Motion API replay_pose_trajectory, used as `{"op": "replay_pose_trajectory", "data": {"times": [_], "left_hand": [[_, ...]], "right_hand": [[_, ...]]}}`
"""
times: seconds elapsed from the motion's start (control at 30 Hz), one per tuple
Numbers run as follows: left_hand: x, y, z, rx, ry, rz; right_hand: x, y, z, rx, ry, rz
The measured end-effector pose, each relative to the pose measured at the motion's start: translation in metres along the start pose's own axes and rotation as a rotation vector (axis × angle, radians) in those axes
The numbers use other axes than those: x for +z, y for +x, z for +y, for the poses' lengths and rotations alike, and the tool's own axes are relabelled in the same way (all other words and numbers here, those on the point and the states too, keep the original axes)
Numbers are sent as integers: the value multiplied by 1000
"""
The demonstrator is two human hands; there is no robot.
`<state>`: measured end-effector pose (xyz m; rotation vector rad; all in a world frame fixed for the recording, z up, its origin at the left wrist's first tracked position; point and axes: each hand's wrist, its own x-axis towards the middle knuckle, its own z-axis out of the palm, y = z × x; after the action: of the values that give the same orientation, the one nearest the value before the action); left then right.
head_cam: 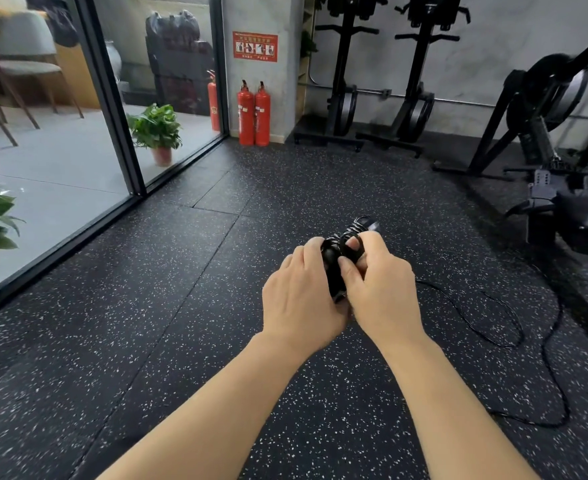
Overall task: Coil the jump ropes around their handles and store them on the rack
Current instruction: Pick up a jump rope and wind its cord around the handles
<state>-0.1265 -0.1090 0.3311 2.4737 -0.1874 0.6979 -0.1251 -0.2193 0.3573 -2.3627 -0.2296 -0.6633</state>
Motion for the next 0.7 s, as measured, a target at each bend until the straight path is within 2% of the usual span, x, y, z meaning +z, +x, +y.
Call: {"op": "replay_pose_trajectory", "data": {"times": [0.07,0.17,0.27,0.4,0.47,0.57,0.63,0.7], "left_hand": [[-9,5,2,-129,-150,-123],[-23,15,-4,-400,-673,-325],[-25,21,-14,-665,-1087,-350],[-22,24,-18,-942,-1390,-492],[-22,24,-20,-973,-1499,-609],[-27,24,-20,-915,-1604,-754],[-29,23,-17,-882,-1674,-740],[-27,23,-16,-897,-1649,-648]], "right_hand": [[-1,1,4,-3,3,8],[1,2,14,-20,16,26],[6,1,19,-40,41,63],[11,-1,14,-58,111,147],[13,-2,10,-60,167,179],[17,-4,4,-81,214,204],[22,-6,1,-89,211,194],[27,-7,-1,-93,183,202]]}}
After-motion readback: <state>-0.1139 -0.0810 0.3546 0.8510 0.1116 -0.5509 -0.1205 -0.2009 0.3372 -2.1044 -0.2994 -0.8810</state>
